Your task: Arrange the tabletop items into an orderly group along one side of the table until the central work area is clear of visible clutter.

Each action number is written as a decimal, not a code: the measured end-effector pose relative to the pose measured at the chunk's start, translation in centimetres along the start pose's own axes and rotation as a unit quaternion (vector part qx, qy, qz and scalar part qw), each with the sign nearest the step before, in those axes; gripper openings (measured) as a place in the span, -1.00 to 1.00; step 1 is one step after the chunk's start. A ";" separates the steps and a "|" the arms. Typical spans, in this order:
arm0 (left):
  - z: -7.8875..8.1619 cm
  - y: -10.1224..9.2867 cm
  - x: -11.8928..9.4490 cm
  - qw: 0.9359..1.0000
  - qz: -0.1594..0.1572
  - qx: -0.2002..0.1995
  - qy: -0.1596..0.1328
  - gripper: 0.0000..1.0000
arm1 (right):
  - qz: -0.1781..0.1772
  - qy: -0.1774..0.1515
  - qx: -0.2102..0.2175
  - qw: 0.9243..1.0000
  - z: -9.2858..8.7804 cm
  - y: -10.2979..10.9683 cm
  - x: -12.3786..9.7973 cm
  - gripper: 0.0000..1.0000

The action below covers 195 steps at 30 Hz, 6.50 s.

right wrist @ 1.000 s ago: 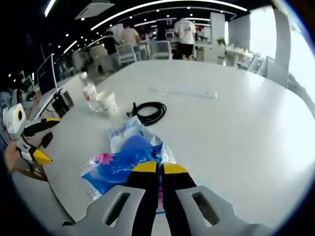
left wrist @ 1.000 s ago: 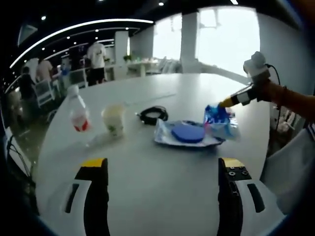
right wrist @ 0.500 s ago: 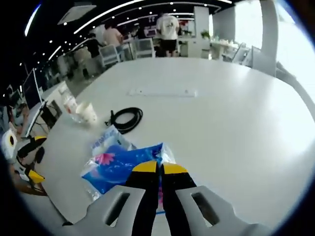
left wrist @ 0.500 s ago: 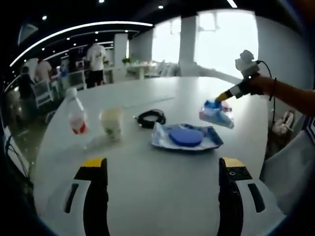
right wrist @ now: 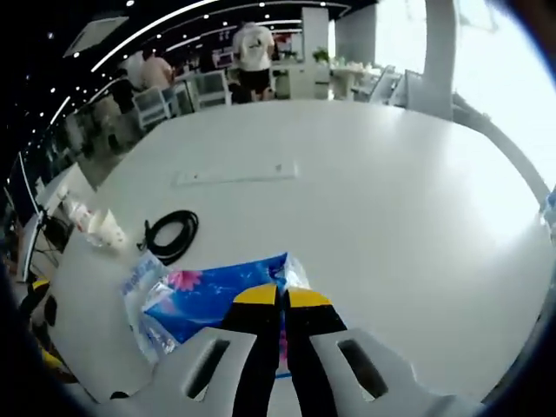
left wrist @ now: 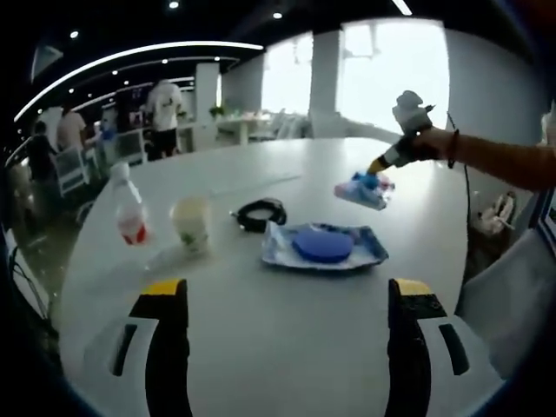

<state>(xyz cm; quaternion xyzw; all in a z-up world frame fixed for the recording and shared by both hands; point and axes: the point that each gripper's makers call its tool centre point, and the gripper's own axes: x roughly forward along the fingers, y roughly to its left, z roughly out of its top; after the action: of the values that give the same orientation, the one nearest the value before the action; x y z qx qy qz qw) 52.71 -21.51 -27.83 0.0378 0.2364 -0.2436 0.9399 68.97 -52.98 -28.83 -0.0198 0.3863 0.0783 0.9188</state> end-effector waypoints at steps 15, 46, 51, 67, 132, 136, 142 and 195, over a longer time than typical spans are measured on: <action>-0.8 1.4 0.1 1.000 0.016 -0.005 0.016 0.84 | -0.027 -0.015 0.039 0.999 3.0 -2.6 3.5 -0.98; -1.8 2.2 0.2 0.999 0.025 -0.014 0.032 0.83 | -0.076 -0.011 0.069 0.995 4.4 -7.3 10.1 -0.98; -1.9 2.2 0.2 0.999 0.025 -0.016 0.033 0.83 | -0.080 -0.011 0.069 0.994 4.1 -7.1 10.0 -0.97; -1.8 2.4 0.1 0.999 0.031 -0.013 0.031 0.80 | -0.086 0.007 0.081 0.993 2.0 -6.6 10.4 -0.97; -2.1 2.7 -0.1 0.998 0.041 -0.014 0.038 0.98 | -0.033 -0.031 0.009 0.999 2.7 -5.0 8.9 0.43; -2.2 2.4 -0.1 0.998 0.037 -0.021 0.039 0.98 | -0.021 -0.040 0.001 0.999 3.3 -3.8 8.0 0.58; -2.0 2.1 0.0 0.999 0.032 -0.016 0.038 0.98 | 0.001 -0.050 -0.018 0.999 3.8 -1.3 7.0 0.72; -2.6 2.0 -0.1 0.998 0.029 -0.003 0.059 0.98 | 0.151 0.006 -0.101 0.983 1.9 16.2 14.7 0.47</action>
<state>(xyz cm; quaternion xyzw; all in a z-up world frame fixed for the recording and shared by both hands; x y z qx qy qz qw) 52.45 -19.19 -30.18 0.0568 0.2913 -0.2125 0.9310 77.91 -34.94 -37.59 -0.0540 0.3804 0.2547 0.8874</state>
